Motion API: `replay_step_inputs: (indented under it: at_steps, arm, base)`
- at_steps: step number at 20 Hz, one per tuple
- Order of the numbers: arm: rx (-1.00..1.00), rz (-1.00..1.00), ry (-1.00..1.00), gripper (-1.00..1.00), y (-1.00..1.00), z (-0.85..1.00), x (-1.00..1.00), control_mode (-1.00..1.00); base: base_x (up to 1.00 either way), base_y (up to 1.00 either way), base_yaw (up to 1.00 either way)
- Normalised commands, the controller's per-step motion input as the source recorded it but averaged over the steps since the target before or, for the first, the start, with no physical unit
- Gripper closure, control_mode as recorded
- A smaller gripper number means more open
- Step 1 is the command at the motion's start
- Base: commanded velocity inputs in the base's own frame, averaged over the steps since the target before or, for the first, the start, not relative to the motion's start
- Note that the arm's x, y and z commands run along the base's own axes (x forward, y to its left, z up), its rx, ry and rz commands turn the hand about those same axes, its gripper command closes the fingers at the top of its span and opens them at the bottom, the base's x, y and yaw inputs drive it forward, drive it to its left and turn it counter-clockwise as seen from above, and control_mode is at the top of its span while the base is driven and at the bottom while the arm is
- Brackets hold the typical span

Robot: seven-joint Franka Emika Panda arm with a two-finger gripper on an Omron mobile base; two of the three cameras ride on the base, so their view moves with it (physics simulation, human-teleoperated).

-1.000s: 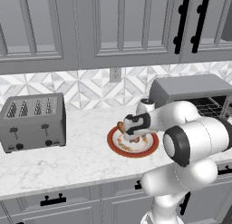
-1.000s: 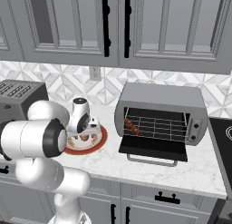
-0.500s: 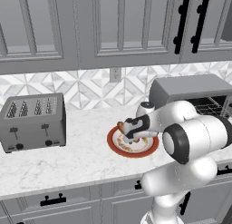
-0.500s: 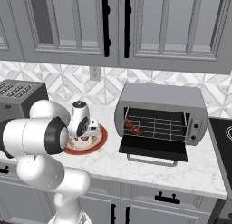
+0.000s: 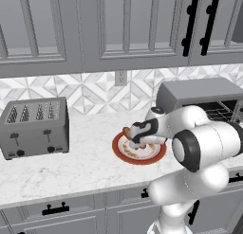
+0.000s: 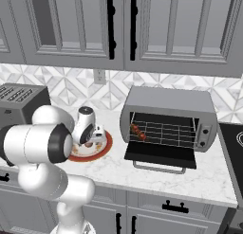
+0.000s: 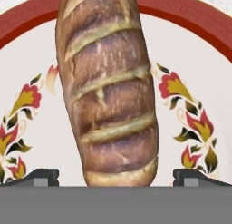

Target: Pick up the kebab skewer and baguette bread, and place them inside the toaster oven. Close the toaster oven door and start by setting the timer.

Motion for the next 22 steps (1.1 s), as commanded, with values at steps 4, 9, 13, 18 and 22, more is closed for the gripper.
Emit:
replay_step_inputs:
  at_steps: [4,9,13,18,22]
  arm:
    - [0.06,0.00,-0.16,-1.00,0.02,0.06,0.00,-1.00]
    - [0.06,0.00,-0.18,-1.00,0.12,0.02,0.00,-1.00]
    - [0.07,0.00,-0.09,-1.00,0.00,0.02,0.01,-1.00]
    - [0.08,0.00,-0.08,-1.00,0.00,0.02,-0.04,-1.00]
    - [0.07,0.00,-0.08,-1.00,0.00,0.06,0.00,-1.00]
  base:
    - [0.00,0.00,0.00]
    - [0.00,0.00,0.00]
    - [0.00,0.00,0.00]
    - [0.00,0.00,0.00]
    - [0.00,0.00,0.00]
